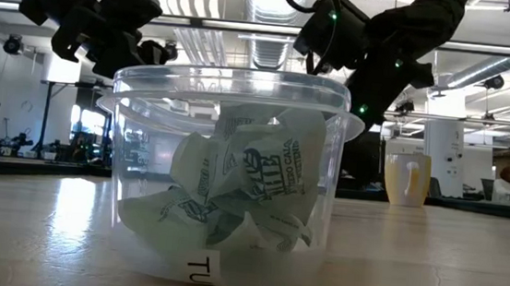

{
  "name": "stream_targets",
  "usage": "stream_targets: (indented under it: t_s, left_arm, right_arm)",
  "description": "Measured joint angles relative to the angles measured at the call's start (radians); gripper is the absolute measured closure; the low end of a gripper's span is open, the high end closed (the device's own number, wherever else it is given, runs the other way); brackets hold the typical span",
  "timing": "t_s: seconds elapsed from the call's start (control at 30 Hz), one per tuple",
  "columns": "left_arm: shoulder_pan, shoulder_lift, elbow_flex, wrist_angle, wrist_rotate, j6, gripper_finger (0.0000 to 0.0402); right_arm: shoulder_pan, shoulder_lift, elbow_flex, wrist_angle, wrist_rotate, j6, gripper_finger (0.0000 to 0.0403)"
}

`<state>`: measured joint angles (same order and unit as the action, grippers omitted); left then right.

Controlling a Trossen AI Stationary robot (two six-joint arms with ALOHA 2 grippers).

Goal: Pick and place items into bin
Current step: Put the stevia packet into the bottom transparent bin

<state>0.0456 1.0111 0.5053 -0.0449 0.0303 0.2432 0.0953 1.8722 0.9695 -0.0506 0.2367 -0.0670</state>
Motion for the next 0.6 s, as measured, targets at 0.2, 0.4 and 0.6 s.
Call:
stream_targets:
  t_s: [0.2, 0.4, 0.6]
  left_arm:
    - [0.0, 0.0, 0.0, 0.0, 0.0, 0.0, 0.0267]
    - [0.0, 0.0, 0.0, 0.0, 0.0, 0.0, 0.0267]
    - [0.0, 0.0, 0.001, -0.001, 0.0, 0.0, 0.0267]
  right_arm:
    - [0.026, -0.056, 0.0, -0.006, 0.0, -0.004, 0.0394]
    - [0.084, -0.136, -0.012, -0.015, 0.0, -0.004, 0.0394]
    - [0.169, -0.207, -0.014, -0.019, -0.002, 0.007, 0.0394]
